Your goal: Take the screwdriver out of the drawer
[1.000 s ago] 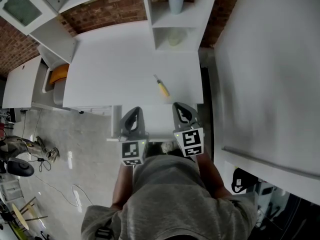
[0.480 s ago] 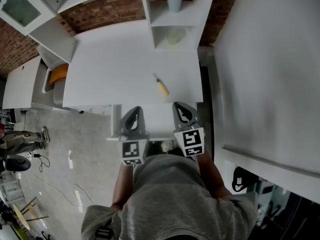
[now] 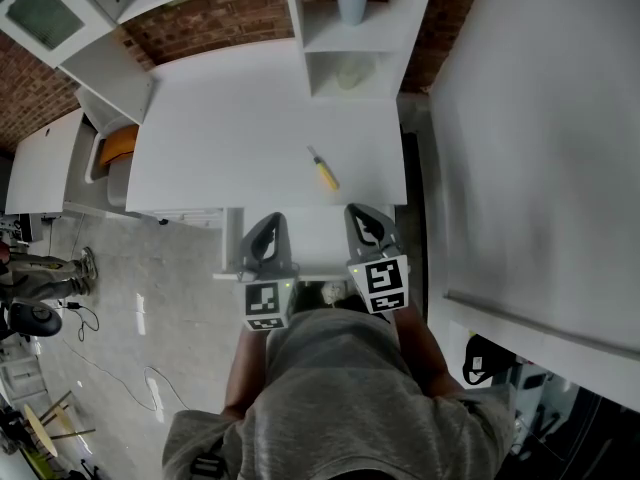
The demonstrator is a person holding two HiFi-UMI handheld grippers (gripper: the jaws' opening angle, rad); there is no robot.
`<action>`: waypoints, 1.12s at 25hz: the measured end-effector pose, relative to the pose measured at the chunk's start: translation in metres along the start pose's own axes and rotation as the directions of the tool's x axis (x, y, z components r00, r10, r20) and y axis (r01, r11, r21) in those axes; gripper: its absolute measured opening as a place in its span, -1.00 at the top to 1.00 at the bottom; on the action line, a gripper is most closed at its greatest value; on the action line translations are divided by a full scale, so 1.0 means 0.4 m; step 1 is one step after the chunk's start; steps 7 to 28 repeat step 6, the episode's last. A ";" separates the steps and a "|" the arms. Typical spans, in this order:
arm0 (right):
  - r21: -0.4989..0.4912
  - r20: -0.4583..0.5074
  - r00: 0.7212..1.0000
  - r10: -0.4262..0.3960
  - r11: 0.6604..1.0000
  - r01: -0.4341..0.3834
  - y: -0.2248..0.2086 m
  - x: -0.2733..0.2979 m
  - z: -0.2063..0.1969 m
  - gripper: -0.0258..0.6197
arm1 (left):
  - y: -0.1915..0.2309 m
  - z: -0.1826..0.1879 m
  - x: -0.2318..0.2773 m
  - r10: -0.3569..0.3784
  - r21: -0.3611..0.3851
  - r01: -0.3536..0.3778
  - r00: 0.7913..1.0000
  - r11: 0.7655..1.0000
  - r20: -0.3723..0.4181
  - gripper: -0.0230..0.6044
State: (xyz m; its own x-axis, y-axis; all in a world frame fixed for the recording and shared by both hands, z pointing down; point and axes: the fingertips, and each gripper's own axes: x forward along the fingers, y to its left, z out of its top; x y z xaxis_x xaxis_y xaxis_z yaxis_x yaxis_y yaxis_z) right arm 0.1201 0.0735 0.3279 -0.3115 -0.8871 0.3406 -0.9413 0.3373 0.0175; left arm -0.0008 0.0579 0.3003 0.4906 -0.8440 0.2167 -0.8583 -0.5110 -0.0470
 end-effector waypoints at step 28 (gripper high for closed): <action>-0.001 -0.002 1.000 0.000 1.000 0.000 -0.008 -0.008 -0.005 0.91 | -0.015 0.000 0.000 -0.003 0.005 0.003 1.000 1.000 0.000 0.89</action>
